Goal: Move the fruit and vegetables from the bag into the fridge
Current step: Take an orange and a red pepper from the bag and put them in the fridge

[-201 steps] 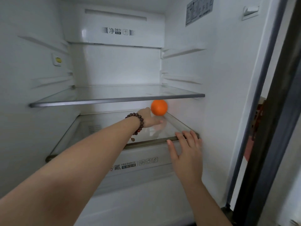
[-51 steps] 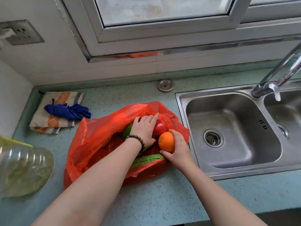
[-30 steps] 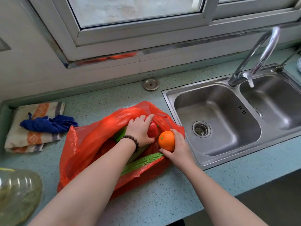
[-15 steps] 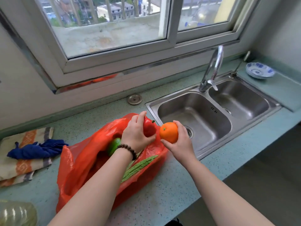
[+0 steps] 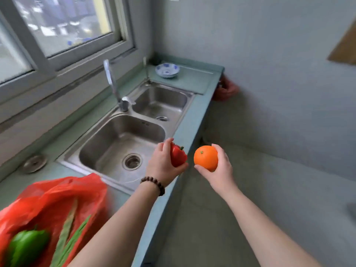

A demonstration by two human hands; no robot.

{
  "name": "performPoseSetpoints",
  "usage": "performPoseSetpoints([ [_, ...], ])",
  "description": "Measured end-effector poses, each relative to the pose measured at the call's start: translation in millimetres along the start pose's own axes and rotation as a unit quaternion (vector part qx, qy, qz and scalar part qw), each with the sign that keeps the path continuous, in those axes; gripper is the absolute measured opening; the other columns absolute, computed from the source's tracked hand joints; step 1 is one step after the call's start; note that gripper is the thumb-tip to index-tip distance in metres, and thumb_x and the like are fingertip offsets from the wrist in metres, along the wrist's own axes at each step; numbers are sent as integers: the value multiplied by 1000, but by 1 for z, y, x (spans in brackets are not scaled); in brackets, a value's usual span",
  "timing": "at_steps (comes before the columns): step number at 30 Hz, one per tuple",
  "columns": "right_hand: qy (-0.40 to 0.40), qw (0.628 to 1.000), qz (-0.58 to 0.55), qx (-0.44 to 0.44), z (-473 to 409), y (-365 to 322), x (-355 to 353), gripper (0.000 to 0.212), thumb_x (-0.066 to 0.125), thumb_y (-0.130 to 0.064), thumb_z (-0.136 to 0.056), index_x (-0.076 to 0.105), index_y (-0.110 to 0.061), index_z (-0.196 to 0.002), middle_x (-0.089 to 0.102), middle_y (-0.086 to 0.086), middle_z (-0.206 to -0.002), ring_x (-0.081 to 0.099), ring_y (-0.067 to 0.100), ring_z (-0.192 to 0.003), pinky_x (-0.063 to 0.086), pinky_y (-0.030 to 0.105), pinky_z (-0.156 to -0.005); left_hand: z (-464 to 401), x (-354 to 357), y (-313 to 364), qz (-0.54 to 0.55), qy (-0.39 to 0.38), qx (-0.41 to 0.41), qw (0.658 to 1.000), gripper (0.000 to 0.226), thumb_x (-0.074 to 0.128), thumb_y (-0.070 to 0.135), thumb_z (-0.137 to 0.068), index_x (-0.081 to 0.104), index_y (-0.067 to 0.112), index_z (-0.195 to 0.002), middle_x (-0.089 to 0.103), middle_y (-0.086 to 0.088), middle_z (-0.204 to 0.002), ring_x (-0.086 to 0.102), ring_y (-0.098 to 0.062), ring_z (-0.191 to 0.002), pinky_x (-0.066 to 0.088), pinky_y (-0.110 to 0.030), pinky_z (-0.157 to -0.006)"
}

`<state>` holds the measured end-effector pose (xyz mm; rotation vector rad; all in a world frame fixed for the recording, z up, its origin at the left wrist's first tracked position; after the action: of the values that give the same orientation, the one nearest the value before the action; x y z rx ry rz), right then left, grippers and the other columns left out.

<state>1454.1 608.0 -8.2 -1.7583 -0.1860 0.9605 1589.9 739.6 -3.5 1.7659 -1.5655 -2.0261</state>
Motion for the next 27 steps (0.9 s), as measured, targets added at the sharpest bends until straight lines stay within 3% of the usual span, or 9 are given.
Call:
performPoseSetpoints([
  [12, 236, 965, 34, 109, 26, 164, -285, 84, 83, -32, -67, 38, -20, -137, 46, 2, -137, 50, 20, -119, 35, 21, -88, -20, 226, 274, 24, -159, 190, 968, 87, 79, 44, -62, 33, 25, -133, 46, 0, -125, 52, -21, -111, 49, -34, -88],
  [19, 366, 912, 35, 180, 87, 250, -443, 82, 81, -39, -67, 37, -24, -135, 47, -1, -136, 50, 20, -119, 44, 33, -94, 22, 354, 437, 54, -254, 298, 919, 90, 78, 48, -64, 31, 26, -136, 44, 2, -130, 51, -19, -114, 46, -30, -89],
  [27, 488, 838, 38, 242, 149, 307, -554, 82, 80, -38, -69, 36, -22, -136, 45, 1, -136, 48, 21, -120, 37, 27, -91, 63, 450, 560, 90, -333, 376, 860, 91, 79, 49, -63, 31, 26, -136, 45, 3, -128, 53, -19, -110, 47, -30, -90],
])
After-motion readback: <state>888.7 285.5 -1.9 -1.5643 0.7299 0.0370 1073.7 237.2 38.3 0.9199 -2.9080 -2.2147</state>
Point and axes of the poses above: each hand's wrist, its own z-axis away from the middle knuckle, its own x-axis out of the palm, y = z × x, the point moved 5 cm from there along -z, towards the middle knuckle
